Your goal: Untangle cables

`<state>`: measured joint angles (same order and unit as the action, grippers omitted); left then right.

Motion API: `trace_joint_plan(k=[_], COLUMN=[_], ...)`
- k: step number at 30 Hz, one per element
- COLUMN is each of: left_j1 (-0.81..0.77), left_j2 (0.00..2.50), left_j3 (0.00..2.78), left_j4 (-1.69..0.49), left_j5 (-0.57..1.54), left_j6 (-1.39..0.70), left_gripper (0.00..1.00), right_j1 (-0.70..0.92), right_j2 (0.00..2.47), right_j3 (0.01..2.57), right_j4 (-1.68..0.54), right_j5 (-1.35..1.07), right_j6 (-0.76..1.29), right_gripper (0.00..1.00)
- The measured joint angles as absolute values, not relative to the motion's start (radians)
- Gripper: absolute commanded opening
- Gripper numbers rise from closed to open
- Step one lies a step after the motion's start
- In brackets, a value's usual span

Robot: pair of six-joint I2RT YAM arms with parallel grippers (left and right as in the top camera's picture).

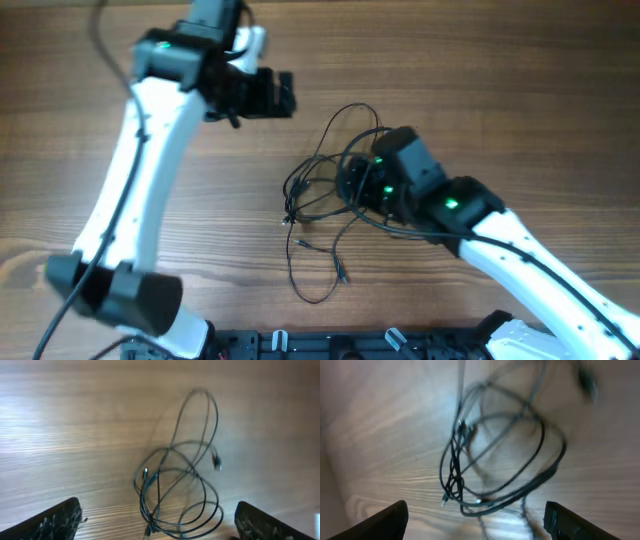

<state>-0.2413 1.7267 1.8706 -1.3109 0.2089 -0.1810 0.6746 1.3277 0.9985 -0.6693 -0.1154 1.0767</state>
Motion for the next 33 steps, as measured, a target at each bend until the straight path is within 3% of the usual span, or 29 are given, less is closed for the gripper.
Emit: trace_joint_plan(k=[3,5,6,7,11,14,16,22,25,33], left_j1=[-0.219,-0.220,-0.220,-0.220,-0.220,-0.220,-0.220,-0.220,-0.220,-0.242], left_j2=[1.623,1.583,1.573,1.570,1.579,1.579,1.579,1.579,1.580,1.615], left_j3=[1.888,1.895,1.897,1.898,1.898,1.898,1.898,1.897,1.897,1.897], left_j4=[-1.328,-1.354,-1.365,-1.380,-1.428,-1.462,-1.467,-1.475,-1.475,-1.474], left_j5=[0.194,0.194,0.193,0.188,0.169,0.161,0.161,0.313,0.437,0.744], left_j6=[-0.216,-0.224,-0.224,-0.224,-0.228,-0.228,-0.228,-0.142,-0.082,0.094], left_gripper=[1.00,1.00,1.00,1.00,1.00,1.00,1.00,1.00,1.00,1.00], right_j1=[0.740,0.759,0.763,0.763,0.763,0.763,0.763,0.684,0.625,0.488], right_j2=[1.449,1.518,1.543,1.569,1.606,1.603,1.567,1.314,1.238,1.192], right_j3=[0.999,0.999,0.999,0.999,0.992,0.991,1.014,1.217,1.239,1.239], right_j4=[-0.670,-0.669,-0.667,-0.665,-0.558,-0.228,-0.178,-0.429,-0.504,-0.573], right_j5=[-0.147,-0.186,-0.208,-0.231,-0.269,-0.338,-0.355,-0.244,-0.176,-0.063], right_j6=[1.325,1.468,1.526,1.587,1.621,1.346,1.175,0.665,0.510,0.314], right_gripper=[0.82,0.48,0.10,0.04,0.04,0.04,0.04,0.04,0.04,0.05])
